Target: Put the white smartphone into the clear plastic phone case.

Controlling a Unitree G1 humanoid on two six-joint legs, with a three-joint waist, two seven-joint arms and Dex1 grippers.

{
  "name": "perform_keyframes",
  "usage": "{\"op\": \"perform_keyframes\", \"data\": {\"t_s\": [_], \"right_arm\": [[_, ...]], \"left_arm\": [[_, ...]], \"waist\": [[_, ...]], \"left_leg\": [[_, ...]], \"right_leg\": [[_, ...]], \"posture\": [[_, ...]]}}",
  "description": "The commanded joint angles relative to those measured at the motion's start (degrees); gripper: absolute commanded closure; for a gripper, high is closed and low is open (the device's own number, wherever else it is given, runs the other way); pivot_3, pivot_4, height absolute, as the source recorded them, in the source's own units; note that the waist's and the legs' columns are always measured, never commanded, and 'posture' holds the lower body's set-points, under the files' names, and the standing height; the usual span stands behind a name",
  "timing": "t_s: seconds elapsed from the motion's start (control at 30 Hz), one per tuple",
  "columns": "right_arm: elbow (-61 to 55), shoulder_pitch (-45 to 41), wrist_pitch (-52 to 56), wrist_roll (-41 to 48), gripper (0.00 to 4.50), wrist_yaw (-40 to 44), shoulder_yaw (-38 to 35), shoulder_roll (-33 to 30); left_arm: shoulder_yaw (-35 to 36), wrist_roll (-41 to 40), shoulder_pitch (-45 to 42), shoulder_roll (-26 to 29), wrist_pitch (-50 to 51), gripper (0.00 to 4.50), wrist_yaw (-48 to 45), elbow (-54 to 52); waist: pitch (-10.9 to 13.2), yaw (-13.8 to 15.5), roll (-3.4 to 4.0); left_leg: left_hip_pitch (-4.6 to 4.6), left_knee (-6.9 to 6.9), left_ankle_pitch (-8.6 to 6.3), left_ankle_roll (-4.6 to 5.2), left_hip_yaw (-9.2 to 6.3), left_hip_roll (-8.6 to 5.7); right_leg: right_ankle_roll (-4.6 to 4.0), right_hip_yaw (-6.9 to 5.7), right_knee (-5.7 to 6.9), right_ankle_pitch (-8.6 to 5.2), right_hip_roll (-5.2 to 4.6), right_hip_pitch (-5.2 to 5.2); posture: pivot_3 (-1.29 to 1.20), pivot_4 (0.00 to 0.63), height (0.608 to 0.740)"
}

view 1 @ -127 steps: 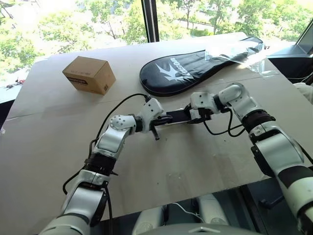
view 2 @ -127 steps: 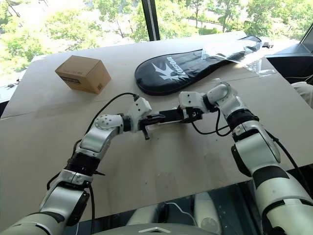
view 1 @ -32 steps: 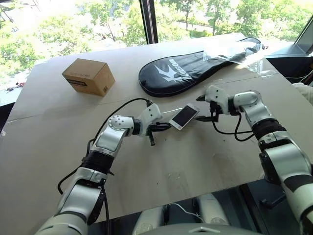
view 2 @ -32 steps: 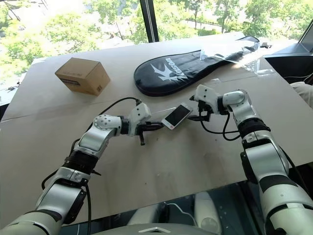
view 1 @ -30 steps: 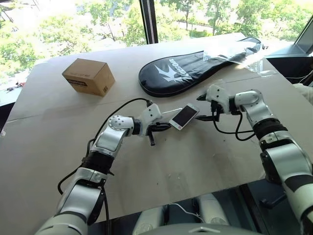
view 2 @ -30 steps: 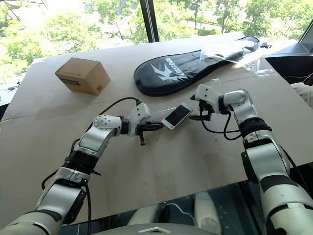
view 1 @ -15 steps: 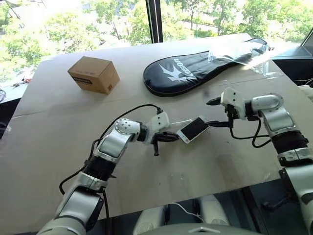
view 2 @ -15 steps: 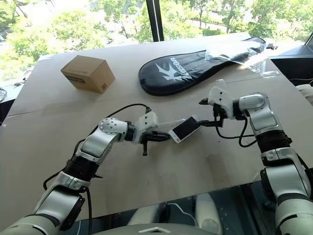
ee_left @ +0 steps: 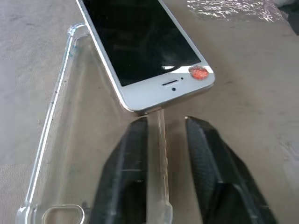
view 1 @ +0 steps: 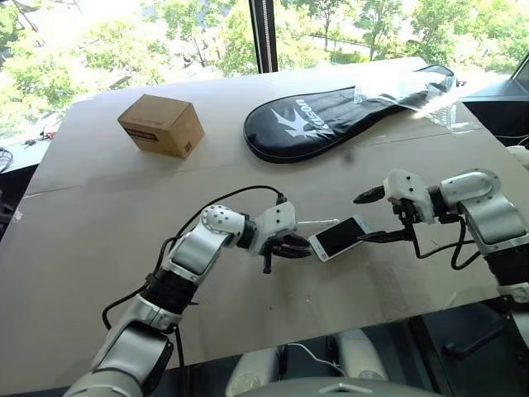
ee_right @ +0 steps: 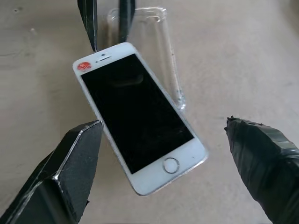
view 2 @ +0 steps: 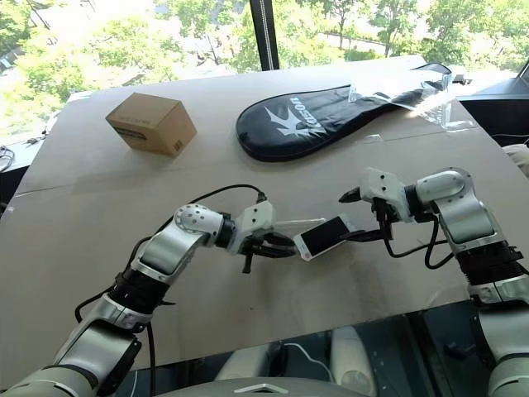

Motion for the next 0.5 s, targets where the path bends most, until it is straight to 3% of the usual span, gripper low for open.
{"op": "perform_keyframes", "data": {"t_s": [0.03, 0.1, 0.5], "right_arm": [[-0.1, -1.4, -1.4, 0.0, 0.00, 1.7, 0.9, -0.6], [1.1, -2.6, -2.4, -0.6, 0.00, 2.1, 1.6, -0.6], [11.1, -9.2, -13.8, -5.6, 0.00, 4.7, 7.8, 1.8]], "left_arm": [[1.2, 1.0, 0.3, 0.7, -2.8, 1.26, 2.0, -1.0], [1.8, 0.7, 0.2, 1.7, -2.8, 0.36, 2.0, -1.8], [8.3, -4.7, 2.5, 11.4, 7.5, 0.36, 2.5, -19.0]], "waist": [[0.0, 0.1, 0.00], [0.0, 0.0, -0.01], [0.1, 0.0, -0.18]], "left_leg": [[0.00, 0.00, 0.00, 0.00, 0.00, 0.00], [0.00, 0.01, 0.00, 0.00, 0.01, -0.01], [-0.01, -0.01, 0.00, 0.00, 0.01, 0.00]], "right_leg": [[0.00, 0.00, 0.00, 0.00, 0.00, 0.00], [0.00, 0.00, -0.01, 0.00, -0.01, 0.00], [0.00, -0.08, -0.03, 0.00, 0.00, -0.01]], "posture": [[0.00, 0.150, 0.740], [0.00, 0.150, 0.740], [0.00, 0.150, 0.740]]}}
